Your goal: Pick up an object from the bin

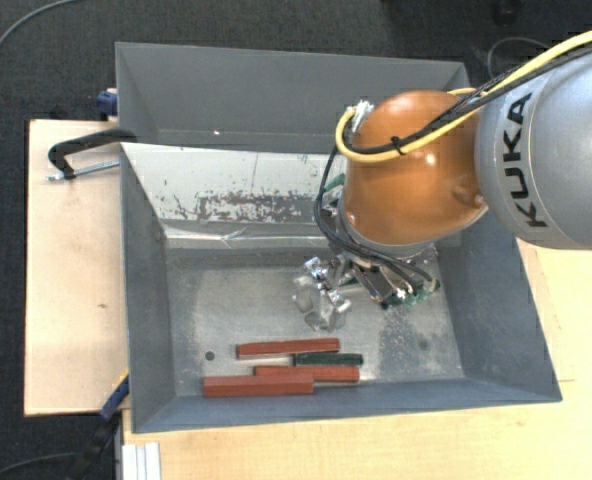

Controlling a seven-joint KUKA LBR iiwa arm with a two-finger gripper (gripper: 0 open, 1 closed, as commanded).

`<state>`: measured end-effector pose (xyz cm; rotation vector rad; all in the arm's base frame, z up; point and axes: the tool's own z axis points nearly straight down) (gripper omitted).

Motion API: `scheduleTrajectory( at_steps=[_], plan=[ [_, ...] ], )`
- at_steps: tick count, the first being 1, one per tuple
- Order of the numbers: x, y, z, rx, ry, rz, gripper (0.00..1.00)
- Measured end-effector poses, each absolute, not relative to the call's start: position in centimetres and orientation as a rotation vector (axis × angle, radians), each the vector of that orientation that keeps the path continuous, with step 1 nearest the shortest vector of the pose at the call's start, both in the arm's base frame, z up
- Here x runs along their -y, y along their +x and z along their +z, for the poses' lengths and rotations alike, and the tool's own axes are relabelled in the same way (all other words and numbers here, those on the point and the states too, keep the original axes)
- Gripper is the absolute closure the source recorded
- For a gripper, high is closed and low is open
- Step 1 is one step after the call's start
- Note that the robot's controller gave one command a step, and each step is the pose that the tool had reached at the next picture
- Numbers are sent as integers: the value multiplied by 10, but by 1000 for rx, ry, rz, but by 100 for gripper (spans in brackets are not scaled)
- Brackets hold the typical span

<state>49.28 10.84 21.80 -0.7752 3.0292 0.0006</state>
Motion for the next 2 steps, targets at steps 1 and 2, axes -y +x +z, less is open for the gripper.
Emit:
scheduleTrajectory(
  at_steps=[1, 2],
  plan=[
    [-108, 491, 213, -3039, -777, 2, 0],
    [-99, 499, 67, -3091, -575, 2, 0]
  ],
)
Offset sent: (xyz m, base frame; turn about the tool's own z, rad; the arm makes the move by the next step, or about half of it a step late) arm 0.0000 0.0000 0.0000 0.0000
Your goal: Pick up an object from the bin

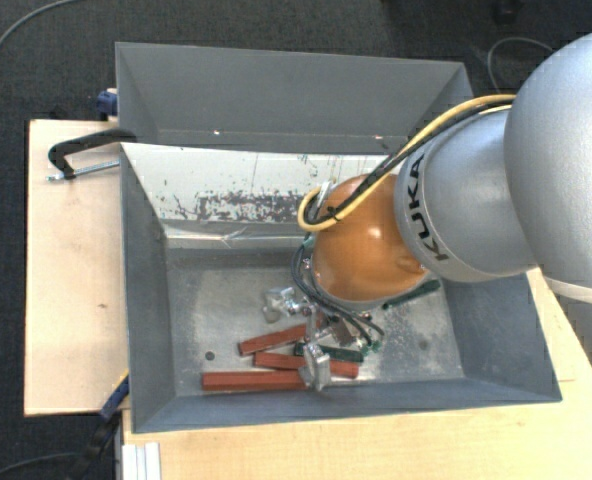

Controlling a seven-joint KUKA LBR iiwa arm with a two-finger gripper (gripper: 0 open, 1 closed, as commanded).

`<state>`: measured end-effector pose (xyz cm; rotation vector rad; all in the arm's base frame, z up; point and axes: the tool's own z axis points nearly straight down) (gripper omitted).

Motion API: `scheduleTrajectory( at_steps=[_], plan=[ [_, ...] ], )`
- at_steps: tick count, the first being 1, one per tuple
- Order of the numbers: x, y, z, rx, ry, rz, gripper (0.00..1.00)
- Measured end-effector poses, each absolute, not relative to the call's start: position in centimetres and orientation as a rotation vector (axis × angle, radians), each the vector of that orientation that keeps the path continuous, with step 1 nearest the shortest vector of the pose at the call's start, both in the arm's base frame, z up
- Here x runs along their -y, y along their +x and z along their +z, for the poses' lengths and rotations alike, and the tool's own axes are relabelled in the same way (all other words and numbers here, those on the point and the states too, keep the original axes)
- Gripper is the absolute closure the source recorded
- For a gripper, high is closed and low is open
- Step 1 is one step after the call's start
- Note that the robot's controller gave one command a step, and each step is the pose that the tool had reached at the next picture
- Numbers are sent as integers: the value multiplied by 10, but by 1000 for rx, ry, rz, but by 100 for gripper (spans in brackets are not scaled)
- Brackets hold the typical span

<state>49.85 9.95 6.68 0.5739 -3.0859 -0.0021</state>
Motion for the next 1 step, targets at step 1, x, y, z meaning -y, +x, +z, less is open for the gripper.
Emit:
scheduleTrajectory(
  at_steps=[1],
  plan=[
    [-100, 500, 71, 3094, 575, -3, 100]
  ],
)
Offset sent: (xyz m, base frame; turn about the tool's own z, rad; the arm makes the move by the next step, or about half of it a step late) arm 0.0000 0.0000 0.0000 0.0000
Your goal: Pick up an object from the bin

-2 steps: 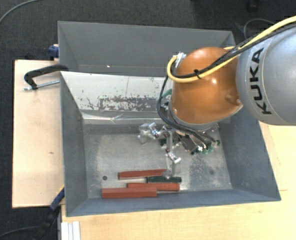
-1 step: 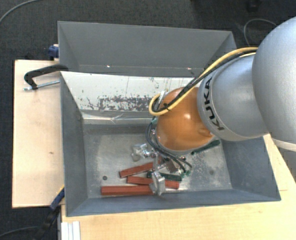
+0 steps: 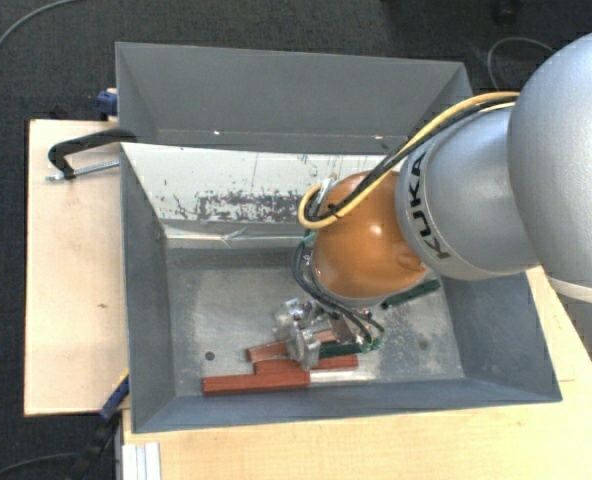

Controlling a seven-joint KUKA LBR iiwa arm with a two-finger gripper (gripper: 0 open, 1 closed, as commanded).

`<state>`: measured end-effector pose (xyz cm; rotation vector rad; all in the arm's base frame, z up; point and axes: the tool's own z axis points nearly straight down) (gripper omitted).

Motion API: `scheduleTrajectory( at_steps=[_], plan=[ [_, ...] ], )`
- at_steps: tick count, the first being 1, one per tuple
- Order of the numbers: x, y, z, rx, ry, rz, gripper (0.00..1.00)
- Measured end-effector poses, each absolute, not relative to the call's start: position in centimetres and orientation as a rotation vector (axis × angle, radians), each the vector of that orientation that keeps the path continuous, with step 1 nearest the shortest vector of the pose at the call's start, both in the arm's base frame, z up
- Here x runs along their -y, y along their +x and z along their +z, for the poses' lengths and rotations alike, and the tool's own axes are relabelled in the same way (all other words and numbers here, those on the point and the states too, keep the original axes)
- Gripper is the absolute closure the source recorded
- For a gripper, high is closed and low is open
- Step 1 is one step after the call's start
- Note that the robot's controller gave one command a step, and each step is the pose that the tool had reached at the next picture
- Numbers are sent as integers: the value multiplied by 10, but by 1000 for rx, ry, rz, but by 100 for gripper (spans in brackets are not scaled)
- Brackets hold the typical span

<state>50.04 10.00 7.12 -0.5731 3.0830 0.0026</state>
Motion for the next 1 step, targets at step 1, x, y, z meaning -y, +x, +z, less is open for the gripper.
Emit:
scheduleTrajectory(
  at_steps=[1],
  plan=[
    [-79, 508, 290, -3050, -684, -1, 100]
  ],
)
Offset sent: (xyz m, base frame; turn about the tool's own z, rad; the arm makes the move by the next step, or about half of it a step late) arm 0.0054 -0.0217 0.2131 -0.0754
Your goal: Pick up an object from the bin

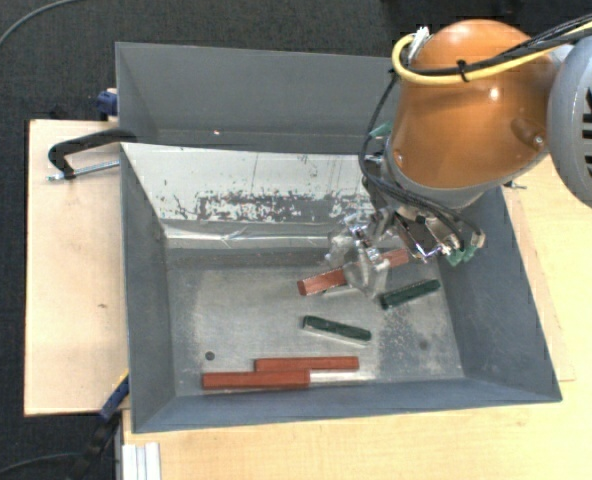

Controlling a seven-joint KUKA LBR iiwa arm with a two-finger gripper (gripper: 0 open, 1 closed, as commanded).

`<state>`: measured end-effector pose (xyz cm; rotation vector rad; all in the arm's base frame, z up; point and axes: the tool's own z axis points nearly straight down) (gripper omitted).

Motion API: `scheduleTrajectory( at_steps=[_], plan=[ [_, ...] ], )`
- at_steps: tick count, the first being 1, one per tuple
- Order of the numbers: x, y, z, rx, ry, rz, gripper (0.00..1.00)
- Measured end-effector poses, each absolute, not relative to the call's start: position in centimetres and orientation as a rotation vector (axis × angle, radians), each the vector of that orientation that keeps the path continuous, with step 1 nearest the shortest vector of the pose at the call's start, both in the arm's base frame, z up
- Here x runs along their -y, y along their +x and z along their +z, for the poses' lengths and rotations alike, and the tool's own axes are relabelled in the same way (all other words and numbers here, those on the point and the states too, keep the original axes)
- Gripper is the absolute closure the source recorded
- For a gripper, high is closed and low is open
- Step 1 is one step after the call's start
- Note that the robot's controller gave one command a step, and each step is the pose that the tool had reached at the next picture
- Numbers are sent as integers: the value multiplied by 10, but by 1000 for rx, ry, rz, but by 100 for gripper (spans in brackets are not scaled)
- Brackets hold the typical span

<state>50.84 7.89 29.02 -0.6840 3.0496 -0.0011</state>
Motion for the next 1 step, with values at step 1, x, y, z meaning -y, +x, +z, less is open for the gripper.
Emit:
scheduleTrajectory(
  at_steps=[1],
  plan=[
    [-127, 524, 217, -2905, -1201, 4, 100]
  ],
)
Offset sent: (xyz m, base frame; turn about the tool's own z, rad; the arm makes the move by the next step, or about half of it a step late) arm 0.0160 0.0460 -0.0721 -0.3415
